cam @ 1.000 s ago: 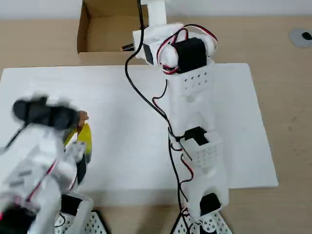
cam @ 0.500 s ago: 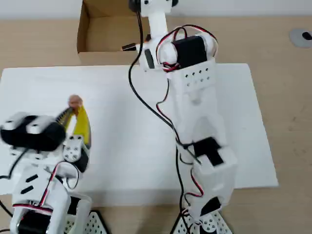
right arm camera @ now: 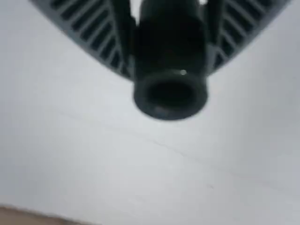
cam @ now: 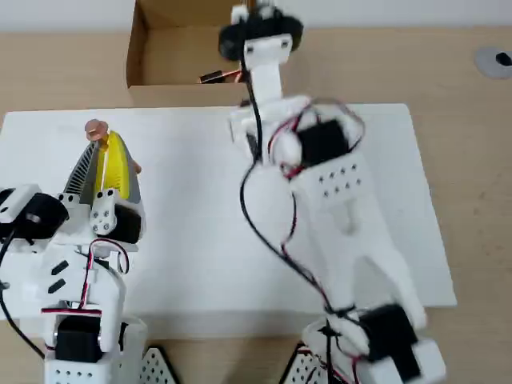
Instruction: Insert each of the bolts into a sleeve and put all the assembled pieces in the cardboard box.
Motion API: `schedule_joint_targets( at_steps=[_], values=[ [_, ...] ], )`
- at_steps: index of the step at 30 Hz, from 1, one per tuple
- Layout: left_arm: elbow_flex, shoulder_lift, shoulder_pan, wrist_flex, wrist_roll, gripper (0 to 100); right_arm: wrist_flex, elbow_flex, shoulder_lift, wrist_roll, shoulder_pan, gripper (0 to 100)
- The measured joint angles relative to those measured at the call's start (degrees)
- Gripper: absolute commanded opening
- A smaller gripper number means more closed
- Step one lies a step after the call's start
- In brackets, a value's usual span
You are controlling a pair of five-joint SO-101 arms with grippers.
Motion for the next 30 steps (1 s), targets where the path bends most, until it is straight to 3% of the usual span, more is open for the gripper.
schedule_joint_targets(
  at_steps=[5,12,16,22,26,30],
  values=[
    [2.29,0.0,0.0,-0.35,0.0,1,-22.24,23.74,-7.3,3.96,-3.25,0.9],
    [5.45,0.09,2.73,-0.35,0.0,1,-30.07,27.08,-7.38,4.92,-3.16,0.9],
    [9.93,0.09,6.15,-0.44,-2.9,1,-35.25,30.77,-7.38,12.84,-2.99,0.9],
    [12.75,0.09,7.82,-0.53,-6.33,1,-52.75,42.81,-7.82,27.69,-2.99,0.9],
    [12.4,0.18,7.82,-2.02,-5.27,1,-58.37,47.91,-11.08,28.92,-2.99,0.9],
    [12.22,0.18,7.82,-9.05,-5.27,1,-62.42,52.22,-14.07,26.02,-2.99,0.9]
  ],
)
